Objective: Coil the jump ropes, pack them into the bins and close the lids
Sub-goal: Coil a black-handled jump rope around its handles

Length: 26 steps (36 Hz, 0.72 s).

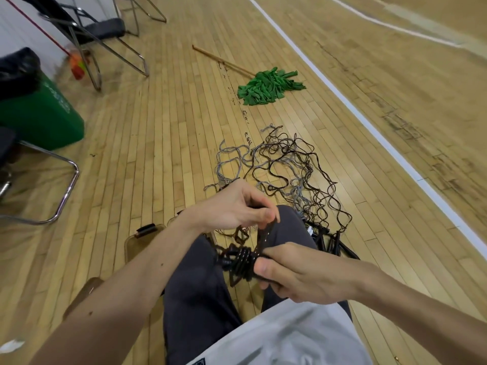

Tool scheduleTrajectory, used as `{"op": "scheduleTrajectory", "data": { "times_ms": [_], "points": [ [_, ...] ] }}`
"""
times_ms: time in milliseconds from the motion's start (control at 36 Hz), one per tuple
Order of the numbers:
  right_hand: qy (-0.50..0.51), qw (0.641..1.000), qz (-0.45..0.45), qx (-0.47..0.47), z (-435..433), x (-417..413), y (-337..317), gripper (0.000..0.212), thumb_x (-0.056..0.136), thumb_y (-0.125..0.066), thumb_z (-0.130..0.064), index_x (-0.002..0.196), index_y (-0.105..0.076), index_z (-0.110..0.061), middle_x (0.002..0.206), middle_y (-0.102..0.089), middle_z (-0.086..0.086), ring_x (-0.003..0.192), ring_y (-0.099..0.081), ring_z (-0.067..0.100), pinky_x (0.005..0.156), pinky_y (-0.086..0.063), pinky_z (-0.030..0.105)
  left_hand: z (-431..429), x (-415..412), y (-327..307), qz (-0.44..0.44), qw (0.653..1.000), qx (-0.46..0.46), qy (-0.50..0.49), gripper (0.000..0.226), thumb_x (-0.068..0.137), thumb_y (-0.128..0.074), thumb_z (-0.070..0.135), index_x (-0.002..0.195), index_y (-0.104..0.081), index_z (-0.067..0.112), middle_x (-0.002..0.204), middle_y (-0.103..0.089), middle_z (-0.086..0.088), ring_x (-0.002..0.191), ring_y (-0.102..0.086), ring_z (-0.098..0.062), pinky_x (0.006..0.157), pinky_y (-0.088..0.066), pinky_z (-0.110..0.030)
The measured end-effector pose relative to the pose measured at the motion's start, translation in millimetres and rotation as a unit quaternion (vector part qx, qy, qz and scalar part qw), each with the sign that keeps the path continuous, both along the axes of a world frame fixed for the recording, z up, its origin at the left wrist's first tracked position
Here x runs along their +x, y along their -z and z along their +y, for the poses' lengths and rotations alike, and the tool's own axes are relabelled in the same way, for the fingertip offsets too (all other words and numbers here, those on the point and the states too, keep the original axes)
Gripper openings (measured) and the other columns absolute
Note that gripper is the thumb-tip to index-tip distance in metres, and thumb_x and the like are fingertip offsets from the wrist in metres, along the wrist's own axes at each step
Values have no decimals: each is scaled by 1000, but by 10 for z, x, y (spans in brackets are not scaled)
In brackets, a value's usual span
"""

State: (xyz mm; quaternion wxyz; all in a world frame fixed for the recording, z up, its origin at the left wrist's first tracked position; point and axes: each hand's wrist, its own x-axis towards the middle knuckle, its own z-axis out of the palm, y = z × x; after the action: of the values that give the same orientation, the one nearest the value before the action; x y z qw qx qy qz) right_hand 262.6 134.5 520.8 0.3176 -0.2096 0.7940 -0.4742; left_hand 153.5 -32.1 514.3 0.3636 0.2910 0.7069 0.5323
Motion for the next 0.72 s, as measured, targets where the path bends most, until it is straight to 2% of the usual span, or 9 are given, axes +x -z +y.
{"op": "scheduleTrajectory", "data": {
  "times_ms": [56,111,194,250,306,361,444,611,722],
  "points": [
    [34,998,-7,-52,47,20,-15,41,103,-46,-40,85,-47,-3,55,-39,-16,50,-33,3,50,-31,13,19,6,57,3,1000,5,-19,27,80,-66,37,82,-75,12,55,-56,5,50,-45,-9,49,-34,-17],
    [63,995,12,-71,105,41,-17,32,99,-59,-36,81,-46,-13,61,-36,-15,54,-33,4,52,-31,13,-14,-2,140,12,999,0,-40,36,84,-64,40,81,-72,5,56,-56,8,50,-47,-6,51,-37,-16],
    [94,992,12,-83,154,44,51,24,99,-64,-22,85,-50,-9,64,-36,-12,54,-35,8,53,-33,19,-54,63,194,18,999,-26,-36,23,89,-68,42,76,-75,24,71,-65,6,67,-59,-8,64,-45,-19],
    [117,985,-13,-125,136,35,90,17,99,-61,-18,84,-53,-18,61,-39,-10,49,-38,11,48,-34,23,-83,115,223,26,998,-49,-42,11,90,-64,22,81,-70,18,80,-64,-3,75,-61,-4,70,-48,-20],
    [155,970,-39,-184,123,9,129,25,100,-59,-15,79,-55,-28,57,-39,-4,44,-36,13,42,-32,22,-96,165,230,2,994,-68,-88,16,97,-57,8,84,-62,0,84,-58,-24,74,-57,-17,71,-47,-28],
    [193,956,-51,-215,124,-38,151,19,102,-57,-10,85,-58,-18,57,-36,1,42,-33,13,40,-30,21,-101,167,287,-13,991,-54,-119,26,97,-58,19,86,-65,-4,79,-55,-32,67,-49,-23,64,-42,-34],
    [226,940,-80,-242,166,-134,199,14,102,-53,-8,96,-47,4,58,-33,-3,42,-28,11,39,-24,21,-74,196,355,-13,991,-56,-120,33,93,-54,41,67,-70,29,56,-45,-5,45,-36,-11,46,-31,-19],
    [279,927,-85,-236,243,-233,293,18,101,-55,-9,88,-42,-8,59,-32,-3,43,-25,11,39,-22,20,-107,281,484,-52,990,-53,-122,48,97,-45,43,95,-63,-1,54,-34,2,46,-28,-11,45,-25,-21],
    [298,921,-94,-232,281,-255,333,22,101,-55,-9,85,-40,-9,59,-33,-1,42,-26,10,39,-22,20,-107,354,503,-45,992,-58,-105,42,104,-40,37,94,-63,3,56,-32,-1,46,-26,-11,45,-24,-21]
  ]
}}
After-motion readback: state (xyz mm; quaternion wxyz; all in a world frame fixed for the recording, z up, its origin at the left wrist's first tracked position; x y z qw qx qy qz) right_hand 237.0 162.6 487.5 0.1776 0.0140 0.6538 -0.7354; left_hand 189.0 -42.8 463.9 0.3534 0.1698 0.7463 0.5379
